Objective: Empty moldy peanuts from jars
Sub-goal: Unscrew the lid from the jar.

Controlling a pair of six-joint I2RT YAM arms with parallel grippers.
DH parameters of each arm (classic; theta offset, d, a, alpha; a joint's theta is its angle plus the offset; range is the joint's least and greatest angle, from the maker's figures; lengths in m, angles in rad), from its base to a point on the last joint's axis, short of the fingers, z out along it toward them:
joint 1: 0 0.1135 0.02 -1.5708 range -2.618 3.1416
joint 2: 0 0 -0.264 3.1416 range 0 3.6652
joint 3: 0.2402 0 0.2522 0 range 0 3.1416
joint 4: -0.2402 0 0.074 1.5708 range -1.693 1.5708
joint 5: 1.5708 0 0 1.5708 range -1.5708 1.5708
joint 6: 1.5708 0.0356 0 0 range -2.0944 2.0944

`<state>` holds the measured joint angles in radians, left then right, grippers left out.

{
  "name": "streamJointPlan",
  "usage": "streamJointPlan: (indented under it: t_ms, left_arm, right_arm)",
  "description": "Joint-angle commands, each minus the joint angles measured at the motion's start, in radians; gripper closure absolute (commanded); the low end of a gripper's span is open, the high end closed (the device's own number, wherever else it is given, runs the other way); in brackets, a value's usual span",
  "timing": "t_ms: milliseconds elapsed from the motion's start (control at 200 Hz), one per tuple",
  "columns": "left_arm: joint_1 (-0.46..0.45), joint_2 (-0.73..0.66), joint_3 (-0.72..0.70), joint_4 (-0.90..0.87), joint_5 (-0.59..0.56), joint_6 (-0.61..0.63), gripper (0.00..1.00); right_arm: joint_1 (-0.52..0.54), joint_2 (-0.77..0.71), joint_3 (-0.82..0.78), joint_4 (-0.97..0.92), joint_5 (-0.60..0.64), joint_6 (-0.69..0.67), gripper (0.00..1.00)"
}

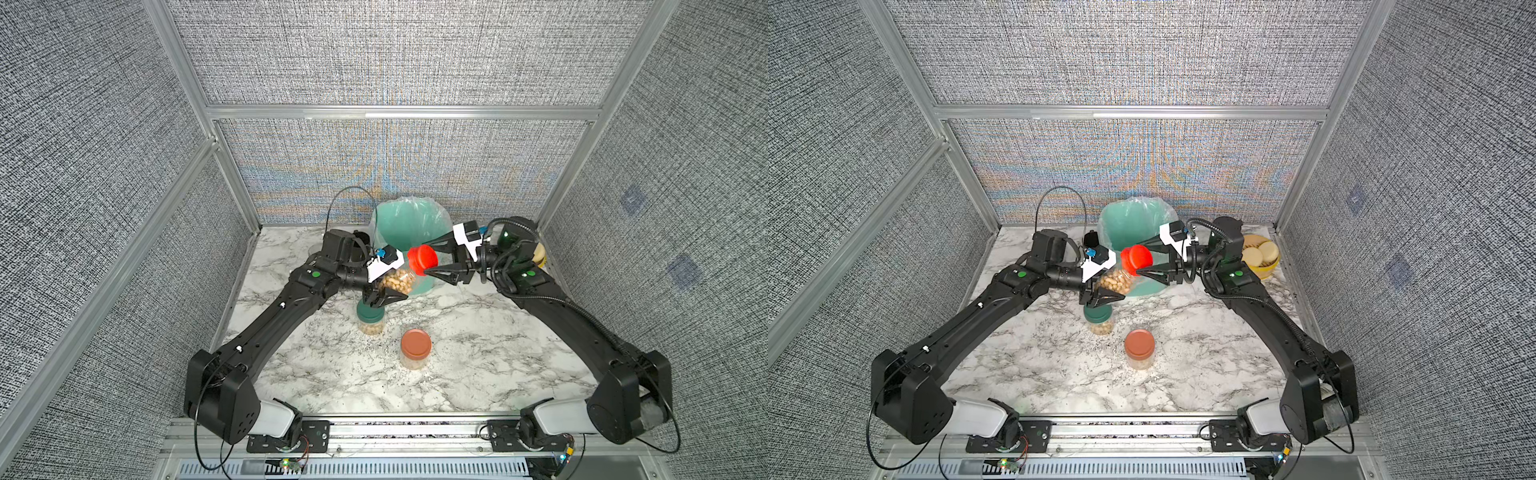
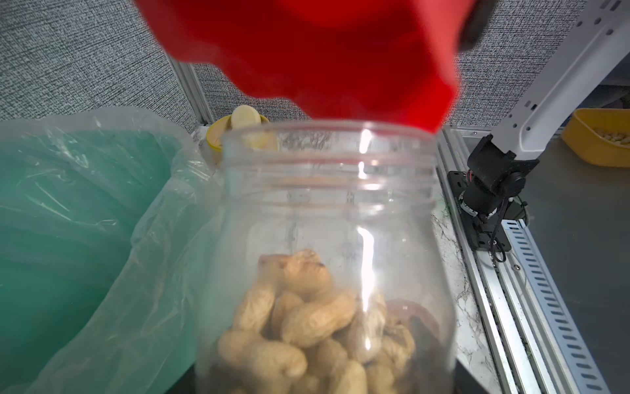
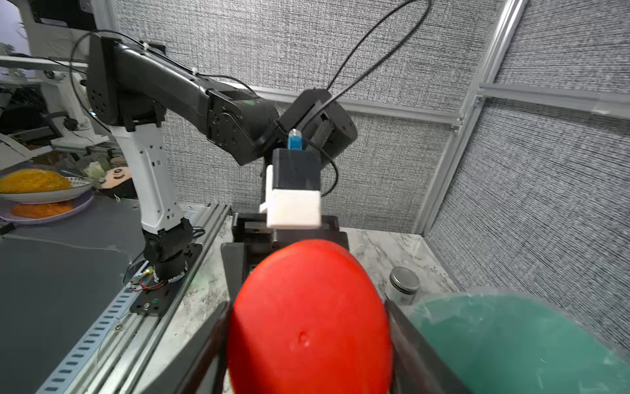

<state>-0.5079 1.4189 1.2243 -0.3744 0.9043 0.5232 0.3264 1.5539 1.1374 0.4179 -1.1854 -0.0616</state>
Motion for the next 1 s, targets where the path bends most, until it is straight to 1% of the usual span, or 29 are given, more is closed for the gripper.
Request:
streamJointPlan:
  t_ms: [0,35,95,155,205,270,430,556,626,746,761,876,916,991]
  left_arm:
    - [0.006,-0.015,-0.006,0.038,0.021,-0.005,1.0]
    - [0.007,-0.019,-0.008,0.043,0.018,-0.006,1.0]
    - [0.009,-0.026,-0.009,0.057,0.001,-0.017,1.0]
    - [0.01,-0.036,-0.006,0.06,-0.022,-0.019,1.0]
    - [0.011,-0.045,-0.001,0.063,-0.053,-0.021,1.0]
    - [0.014,-0.057,0.01,0.06,-0.106,-0.028,1.0]
    - [0.017,-0.074,0.047,0.055,-0.268,-0.016,1.0]
    - [0.023,-0.055,0.103,0.05,-0.416,0.01,1.0]
    - [0.024,-0.033,0.143,0.043,-0.479,0.033,1.0]
    - [0.025,0.012,0.218,0.043,-0.521,0.048,1.0]
    - [0.026,0.018,0.227,0.045,-0.525,0.049,1.0]
    - [0.026,0.074,0.277,0.096,-0.561,0.089,1.0]
    - [0.026,0.094,0.292,0.123,-0.58,0.086,1.0]
    - [0.026,0.135,0.339,0.128,-0.606,0.11,1.0]
  right_arm:
    - [-0.025,0.002,-0.037,0.258,0.059,0.267,0.87]
    - [-0.036,0.003,-0.051,0.315,0.08,0.349,0.87]
    - [-0.056,-0.002,-0.076,0.389,0.127,0.453,0.9]
    - [-0.071,-0.019,-0.112,0.442,0.174,0.516,0.92]
    - [-0.078,-0.039,-0.14,0.468,0.21,0.539,0.95]
    - [-0.083,-0.073,-0.172,0.467,0.262,0.537,1.0]
    - [-0.092,-0.154,-0.23,0.415,0.377,0.515,1.0]
    - [-0.097,-0.204,-0.278,0.39,0.42,0.49,1.0]
    - [-0.1,-0.228,-0.304,0.385,0.433,0.485,1.0]
    - [-0.103,-0.258,-0.329,0.381,0.443,0.485,1.0]
    - [-0.103,-0.261,-0.357,0.381,0.445,0.485,1.0]
    - [-0.105,-0.278,-0.386,0.381,0.455,0.482,1.0]
    - [-0.106,-0.284,-0.395,0.381,0.46,0.479,1.0]
    - [-0.108,-0.294,-0.408,0.38,0.466,0.477,1.0]
